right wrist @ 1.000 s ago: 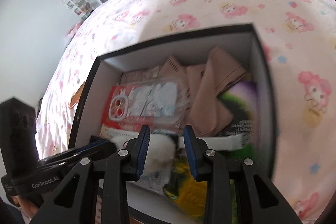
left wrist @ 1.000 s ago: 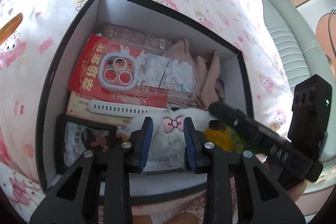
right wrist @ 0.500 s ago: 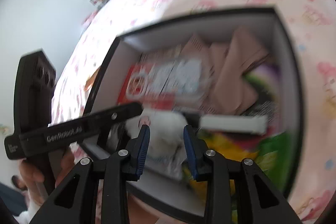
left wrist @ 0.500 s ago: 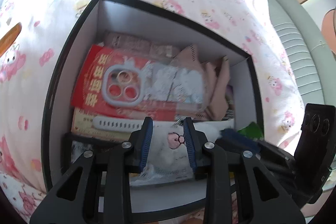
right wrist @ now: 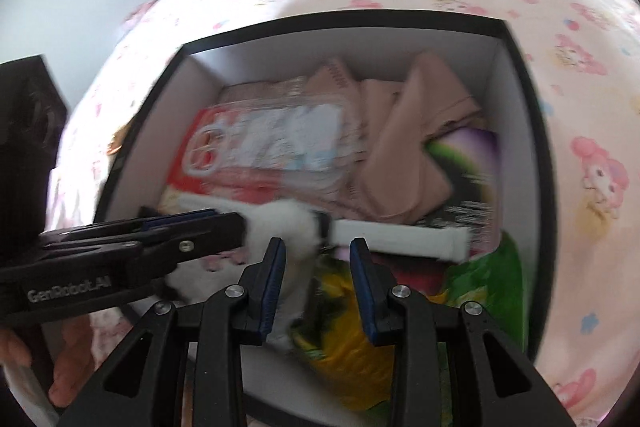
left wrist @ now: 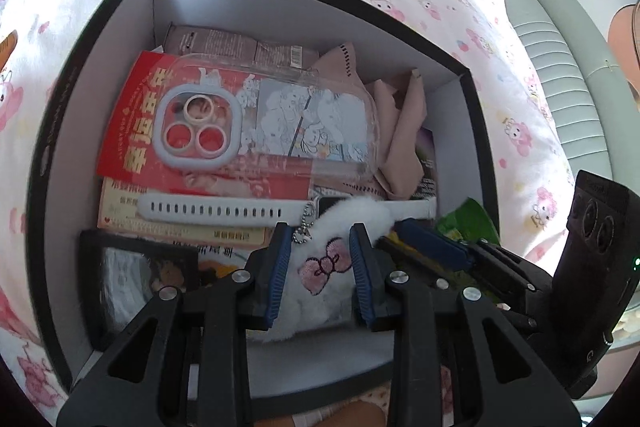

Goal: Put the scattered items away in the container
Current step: 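Open both grippers and raise them out of the black box, then move both grippers over the wooden comb on the bedspread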

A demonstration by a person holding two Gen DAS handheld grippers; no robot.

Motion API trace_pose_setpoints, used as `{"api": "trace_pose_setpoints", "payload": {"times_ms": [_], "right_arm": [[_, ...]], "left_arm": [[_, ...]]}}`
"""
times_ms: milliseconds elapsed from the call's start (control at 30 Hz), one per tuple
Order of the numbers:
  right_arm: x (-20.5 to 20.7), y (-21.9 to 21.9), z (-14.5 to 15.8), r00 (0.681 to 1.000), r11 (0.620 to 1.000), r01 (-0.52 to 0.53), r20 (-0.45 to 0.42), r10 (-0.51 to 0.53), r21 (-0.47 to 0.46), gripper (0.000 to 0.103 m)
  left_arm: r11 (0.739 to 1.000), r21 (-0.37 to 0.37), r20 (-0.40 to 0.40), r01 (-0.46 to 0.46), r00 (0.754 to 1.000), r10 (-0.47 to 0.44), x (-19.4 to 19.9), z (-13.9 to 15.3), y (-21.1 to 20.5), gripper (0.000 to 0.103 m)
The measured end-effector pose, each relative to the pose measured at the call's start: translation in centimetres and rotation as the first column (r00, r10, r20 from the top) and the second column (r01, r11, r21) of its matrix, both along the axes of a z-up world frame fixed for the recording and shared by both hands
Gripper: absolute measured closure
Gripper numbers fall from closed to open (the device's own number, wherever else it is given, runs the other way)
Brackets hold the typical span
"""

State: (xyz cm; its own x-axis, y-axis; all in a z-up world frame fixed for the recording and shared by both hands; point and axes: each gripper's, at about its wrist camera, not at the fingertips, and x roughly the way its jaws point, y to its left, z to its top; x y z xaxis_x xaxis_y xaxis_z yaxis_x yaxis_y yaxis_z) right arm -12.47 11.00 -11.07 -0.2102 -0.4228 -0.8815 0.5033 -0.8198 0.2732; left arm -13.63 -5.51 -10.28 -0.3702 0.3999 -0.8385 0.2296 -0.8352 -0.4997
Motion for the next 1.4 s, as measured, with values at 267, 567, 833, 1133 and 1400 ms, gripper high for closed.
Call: {"api": "trace_pose_setpoints", "payload": {"times_ms": [267, 567, 833, 1133, 1400], "right_arm": [[0.3, 0.8, 2.3, 0.993, 0.998, 0.057, -0.104, -0.058, -0.014, 0.073], [3.4, 0.1, 6.6, 0.974, 0.996, 0.078, -0.21, -0.083, -0.033, 0.068], [7.7, -2.3, 9.4, 0.97, 0.997, 0.032, -0.239, -0.049, -0.075, 0.068], [11.0, -11.0, 9.5, 0.97, 0.986, -0.142, -0.213, 0.12, -0.089, 0.068], [11.6, -20.0, 7.8, 0.955, 0.951, -0.284, -0.123, 0.269, -0.123, 0.068]], "left_arm": [[1.0, 0.003, -0.099, 0.006, 0.995, -0.006, 2.1, 2.1, 0.3, 0.074], [0.997, 0.007, -0.198, 0.073, 0.978, -0.07, 5.4, 6.3, 1.0, 0.073], [0.997, -0.033, -0.249, 0.068, 0.966, -0.074, 10.2, 9.4, -1.9, 0.071], [0.996, -0.035, -0.253, -0.086, 0.965, 0.074, 15.9, 9.4, -10.1, 0.071], [0.97, 0.011, -0.251, -0.243, 0.938, 0.237, 19.0, 7.4, -18.3, 0.065]]}}
